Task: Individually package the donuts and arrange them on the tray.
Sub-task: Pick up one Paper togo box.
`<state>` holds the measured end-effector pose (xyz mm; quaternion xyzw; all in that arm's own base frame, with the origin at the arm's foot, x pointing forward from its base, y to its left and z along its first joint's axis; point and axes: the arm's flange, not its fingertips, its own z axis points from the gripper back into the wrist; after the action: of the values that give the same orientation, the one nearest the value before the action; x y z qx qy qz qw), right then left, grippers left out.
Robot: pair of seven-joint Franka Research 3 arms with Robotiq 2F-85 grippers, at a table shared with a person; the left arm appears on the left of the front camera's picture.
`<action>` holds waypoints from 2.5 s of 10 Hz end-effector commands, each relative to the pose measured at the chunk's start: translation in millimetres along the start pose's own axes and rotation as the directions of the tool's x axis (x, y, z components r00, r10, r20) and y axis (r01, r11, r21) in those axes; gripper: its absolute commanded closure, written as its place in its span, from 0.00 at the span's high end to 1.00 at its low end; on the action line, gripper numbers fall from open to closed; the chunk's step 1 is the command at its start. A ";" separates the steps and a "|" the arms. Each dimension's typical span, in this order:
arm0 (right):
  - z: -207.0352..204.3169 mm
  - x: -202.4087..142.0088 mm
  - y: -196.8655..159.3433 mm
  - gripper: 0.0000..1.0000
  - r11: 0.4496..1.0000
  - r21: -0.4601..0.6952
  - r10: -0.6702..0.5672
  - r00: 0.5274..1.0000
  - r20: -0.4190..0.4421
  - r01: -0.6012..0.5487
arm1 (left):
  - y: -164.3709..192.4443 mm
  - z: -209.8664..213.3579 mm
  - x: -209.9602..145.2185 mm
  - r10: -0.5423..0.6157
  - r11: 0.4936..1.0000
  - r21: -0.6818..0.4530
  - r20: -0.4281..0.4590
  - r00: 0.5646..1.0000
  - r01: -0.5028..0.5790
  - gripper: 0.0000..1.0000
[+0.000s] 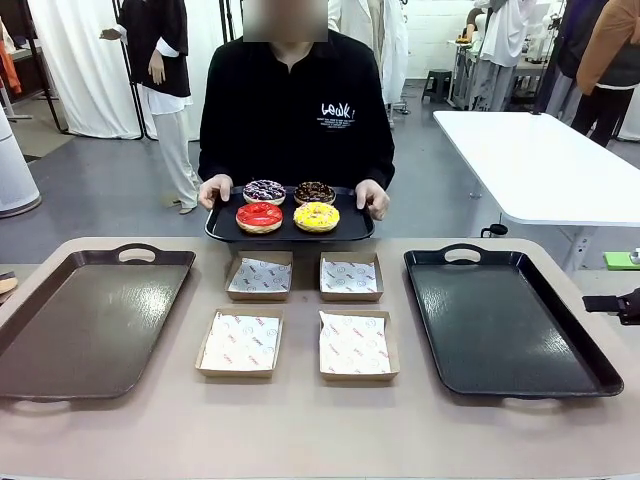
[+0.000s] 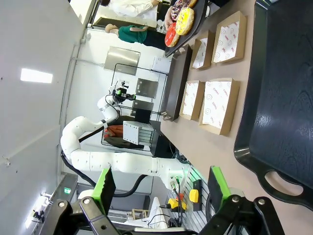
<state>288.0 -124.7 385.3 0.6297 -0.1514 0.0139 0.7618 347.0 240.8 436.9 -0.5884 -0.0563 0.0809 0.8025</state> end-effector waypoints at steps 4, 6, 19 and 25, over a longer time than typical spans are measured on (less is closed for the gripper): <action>1.1 0.5 -0.7 1.00 1.000 0.011 0.008 1.000 0.012 -0.008 | -0.7 2.6 -1.6 0.003 1.000 -0.011 -0.002 1.000 -0.003 1.00; 1.1 0.5 -0.7 1.00 1.000 0.011 0.008 1.000 0.012 -0.008 | -0.7 2.6 -1.6 0.003 1.000 -0.011 -0.002 1.000 -0.003 1.00; 1.1 0.5 -0.7 1.00 1.000 0.011 0.008 1.000 0.012 -0.008 | -215.2 -200.9 61.7 -0.198 0.765 0.611 -0.076 0.977 0.203 1.00; 1.1 0.5 -0.7 1.00 1.000 0.011 0.008 1.000 0.012 -0.008 | -158.6 -422.1 49.2 -0.277 0.323 0.901 -0.204 0.939 0.291 1.00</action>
<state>288.0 -125.5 384.6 0.6299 -0.1515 0.0122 0.7617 480.1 -181.9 463.1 -0.0577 -0.1014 -0.0510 0.9919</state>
